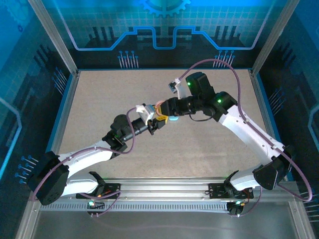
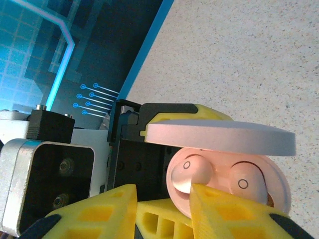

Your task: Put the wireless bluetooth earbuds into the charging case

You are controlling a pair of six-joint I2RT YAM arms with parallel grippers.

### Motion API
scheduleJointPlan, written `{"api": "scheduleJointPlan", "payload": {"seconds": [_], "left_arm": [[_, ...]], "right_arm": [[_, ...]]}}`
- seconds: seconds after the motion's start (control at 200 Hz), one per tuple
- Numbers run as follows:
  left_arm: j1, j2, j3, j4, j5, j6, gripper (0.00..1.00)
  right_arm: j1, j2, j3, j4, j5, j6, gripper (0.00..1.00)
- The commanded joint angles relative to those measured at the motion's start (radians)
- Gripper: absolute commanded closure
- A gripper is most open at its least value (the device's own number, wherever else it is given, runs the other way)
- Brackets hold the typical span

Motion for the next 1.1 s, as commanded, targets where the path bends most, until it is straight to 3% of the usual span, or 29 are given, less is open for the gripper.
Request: {"api": "scheduleJointPlan", "payload": {"seconds": [0.0, 0.215, 0.46, 0.56, 0.815, 1.096], "left_arm": [[-0.007, -0.017, -0.005, 0.056, 0.007, -0.014, 0.6], [-0.007, -0.017, -0.003, 0.055, 0.008, -0.012, 0.6], [-0.006, -0.021, -0.008, 0.046, 0.03, -0.006, 0.6], [-0.007, -0.029, -0.006, 0.037, 0.061, -0.002, 0.6], [-0.006, -0.037, 0.01, 0.021, 0.123, -0.006, 0.6], [-0.006, -0.045, 0.015, 0.022, 0.111, -0.014, 0.6]], "right_arm": [[0.0, -0.01, 0.039, -0.057, 0.035, -0.03, 0.65], [-0.005, -0.033, 0.043, -0.054, 0.039, -0.034, 0.65], [-0.052, -0.142, -0.004, 0.017, 0.21, -0.01, 0.63], [-0.092, -0.139, -0.002, 0.021, 0.237, 0.021, 0.57], [-0.144, 0.043, 0.138, -0.047, 0.035, 0.044, 0.47], [-0.133, 0.127, 0.188, -0.163, -0.047, -0.03, 0.43]]}}
